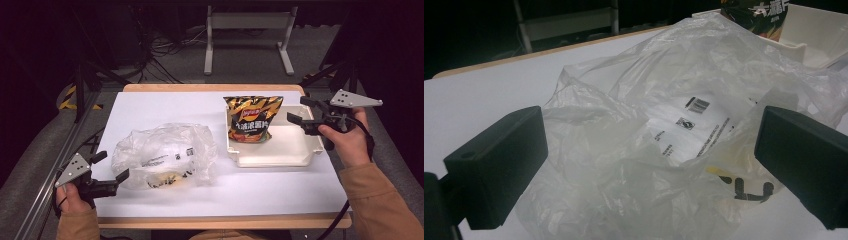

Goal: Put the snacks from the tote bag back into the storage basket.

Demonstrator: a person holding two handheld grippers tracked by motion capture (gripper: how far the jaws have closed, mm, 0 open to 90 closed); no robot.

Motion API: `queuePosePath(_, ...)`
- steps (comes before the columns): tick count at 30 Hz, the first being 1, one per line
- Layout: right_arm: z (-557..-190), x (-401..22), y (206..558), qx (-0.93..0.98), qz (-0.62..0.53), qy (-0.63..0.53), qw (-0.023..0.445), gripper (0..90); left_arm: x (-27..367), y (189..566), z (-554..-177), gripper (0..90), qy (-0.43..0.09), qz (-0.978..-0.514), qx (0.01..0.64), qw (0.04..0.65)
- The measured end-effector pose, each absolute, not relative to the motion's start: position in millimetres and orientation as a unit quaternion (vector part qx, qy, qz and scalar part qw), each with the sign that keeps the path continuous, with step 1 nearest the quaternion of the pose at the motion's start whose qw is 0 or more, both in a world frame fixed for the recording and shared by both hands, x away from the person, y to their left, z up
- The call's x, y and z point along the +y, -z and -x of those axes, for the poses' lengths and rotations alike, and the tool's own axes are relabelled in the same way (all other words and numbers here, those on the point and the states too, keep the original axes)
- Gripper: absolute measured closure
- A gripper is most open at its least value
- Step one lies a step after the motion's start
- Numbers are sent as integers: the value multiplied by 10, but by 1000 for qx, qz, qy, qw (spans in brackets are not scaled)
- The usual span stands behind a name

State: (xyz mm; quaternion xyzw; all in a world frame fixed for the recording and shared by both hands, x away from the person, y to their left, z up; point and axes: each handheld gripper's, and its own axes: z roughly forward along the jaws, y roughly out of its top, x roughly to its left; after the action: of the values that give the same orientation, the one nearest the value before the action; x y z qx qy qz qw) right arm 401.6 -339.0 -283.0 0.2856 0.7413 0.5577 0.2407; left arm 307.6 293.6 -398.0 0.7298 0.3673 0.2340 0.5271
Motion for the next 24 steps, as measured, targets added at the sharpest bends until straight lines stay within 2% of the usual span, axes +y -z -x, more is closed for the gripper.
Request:
queuePosePath(14,-3635,-3553,2970,749,-251,-572,220,186,2947,3968,-3015,15,-227,-730,357,537)
queuePosePath(24,-3435,-3609,3282,745,-269,-566,229,177,2935,3976,-3009,16,-225,-732,354,536)
